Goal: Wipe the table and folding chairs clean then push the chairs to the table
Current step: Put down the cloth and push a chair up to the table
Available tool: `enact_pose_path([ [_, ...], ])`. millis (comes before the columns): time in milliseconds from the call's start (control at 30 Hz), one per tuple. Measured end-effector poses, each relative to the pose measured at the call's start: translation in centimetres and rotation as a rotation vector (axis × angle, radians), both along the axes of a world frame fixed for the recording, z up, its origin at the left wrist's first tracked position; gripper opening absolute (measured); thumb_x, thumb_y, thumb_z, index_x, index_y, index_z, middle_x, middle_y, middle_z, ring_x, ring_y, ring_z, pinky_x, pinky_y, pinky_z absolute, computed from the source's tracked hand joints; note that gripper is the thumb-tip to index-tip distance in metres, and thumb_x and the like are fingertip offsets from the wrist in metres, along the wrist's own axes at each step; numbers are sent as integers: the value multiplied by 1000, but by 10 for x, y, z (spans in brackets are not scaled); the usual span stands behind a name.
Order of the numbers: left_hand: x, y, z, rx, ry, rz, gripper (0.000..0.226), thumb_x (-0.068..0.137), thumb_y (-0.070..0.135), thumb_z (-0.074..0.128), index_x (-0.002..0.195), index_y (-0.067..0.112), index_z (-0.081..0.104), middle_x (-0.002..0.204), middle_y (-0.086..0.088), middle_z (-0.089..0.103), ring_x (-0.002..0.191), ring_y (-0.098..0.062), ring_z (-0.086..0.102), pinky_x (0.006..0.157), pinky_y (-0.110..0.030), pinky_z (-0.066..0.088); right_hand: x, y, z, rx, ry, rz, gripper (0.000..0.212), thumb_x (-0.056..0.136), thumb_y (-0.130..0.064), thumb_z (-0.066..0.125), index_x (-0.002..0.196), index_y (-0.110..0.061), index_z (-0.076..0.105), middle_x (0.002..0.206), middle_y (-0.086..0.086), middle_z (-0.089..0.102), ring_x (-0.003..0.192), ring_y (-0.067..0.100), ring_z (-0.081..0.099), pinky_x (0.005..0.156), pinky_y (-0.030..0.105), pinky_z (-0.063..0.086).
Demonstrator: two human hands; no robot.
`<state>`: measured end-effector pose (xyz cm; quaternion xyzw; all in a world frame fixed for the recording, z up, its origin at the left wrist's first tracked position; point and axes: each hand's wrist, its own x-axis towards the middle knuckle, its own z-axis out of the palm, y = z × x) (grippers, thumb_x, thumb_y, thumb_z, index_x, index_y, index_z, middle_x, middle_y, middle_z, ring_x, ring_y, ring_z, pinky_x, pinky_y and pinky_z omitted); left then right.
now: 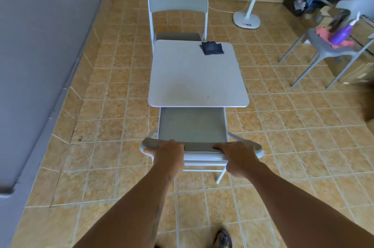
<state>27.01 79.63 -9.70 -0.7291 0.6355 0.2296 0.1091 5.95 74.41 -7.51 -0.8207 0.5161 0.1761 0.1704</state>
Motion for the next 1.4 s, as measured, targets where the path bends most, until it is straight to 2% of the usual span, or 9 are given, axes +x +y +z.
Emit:
enact_pose_path([
  [100, -8, -4, 2, 4, -35, -14, 45, 82, 4, 56, 124, 20, 61, 115, -7, 58, 108, -31, 58, 93, -50, 50, -7, -11, -9, -35, 13, 4, 74, 68, -10, 54, 129, -50, 42, 118, -18, 63, 110, 18, 58, 91, 54, 43],
  [200, -1, -9, 8, 10, -14, -18, 48, 83, 3, 56, 128, 20, 59, 119, -6, 58, 109, -27, 59, 81, -38, 48, -2, -16, -9, -42, -1, -4, 72, 70, -10, 53, 128, -51, 43, 117, -19, 62, 111, 19, 57, 92, 55, 37],
  [333, 8, -6, 10, 45, 86, -7, 66, 81, 5, 55, 143, 28, 50, 130, -5, 59, 117, -27, 59, 95, -36, 52, -4, -12, 2, -51, 44, 5, 71, 75, -9, 56, 133, -49, 43, 124, -16, 59, 116, 20, 52, 98, 60, 29],
  [533, 16, 1, 9, 82, 24, -37, 72, 82, 8, 55, 145, 40, 45, 129, 3, 65, 116, -21, 61, 91, -30, 52, -11, -4, -2, -66, 17, 27, 66, 77, -10, 57, 132, -45, 46, 126, -12, 59, 119, 23, 50, 102, 58, 25],
  [867, 8, -26, 21, 102, 10, -43, 69, 80, 10, 50, 142, 39, 50, 115, 1, 68, 98, -22, 66, 84, -39, 59, -19, -34, 2, -93, 19, 66, 66, 80, -13, 55, 136, -47, 43, 126, -12, 59, 116, 24, 51, 102, 59, 27],
  [1067, 11, -44, 15, 64, -5, -12, 70, 74, 12, 48, 137, 44, 52, 98, 2, 65, 80, -22, 64, 76, -41, 61, -19, -61, -2, -119, 0, 84, 65, 75, -15, 55, 132, -45, 45, 116, -12, 61, 108, 23, 54, 98, 55, 32],
  [1200, 10, -40, 8, 91, -19, -6, 68, 74, 11, 49, 133, 43, 55, 95, 3, 64, 75, -21, 63, 74, -41, 61, -31, -57, -11, 36, -178, 12, 64, 70, -22, 60, 130, -39, 49, 119, -12, 59, 114, 19, 51, 104, 48, 30],
  [1300, 17, -44, 14, 74, -6, -16, 68, 80, 7, 47, 139, 43, 51, 111, -1, 65, 89, -26, 63, 81, -41, 58, -52, -59, -11, 8, -303, -95, 55, 79, -45, 62, 132, -36, 53, 124, -13, 60, 121, 18, 51, 108, 43, 32],
  [1400, 29, -46, 19, 49, 6, 12, 69, 82, 5, 47, 140, 42, 49, 120, -1, 62, 99, -26, 62, 83, -39, 56, -59, -56, -10, 61, -367, -187, 54, 83, -51, 60, 135, -38, 52, 134, -9, 56, 130, 22, 43, 106, 45, 38],
])
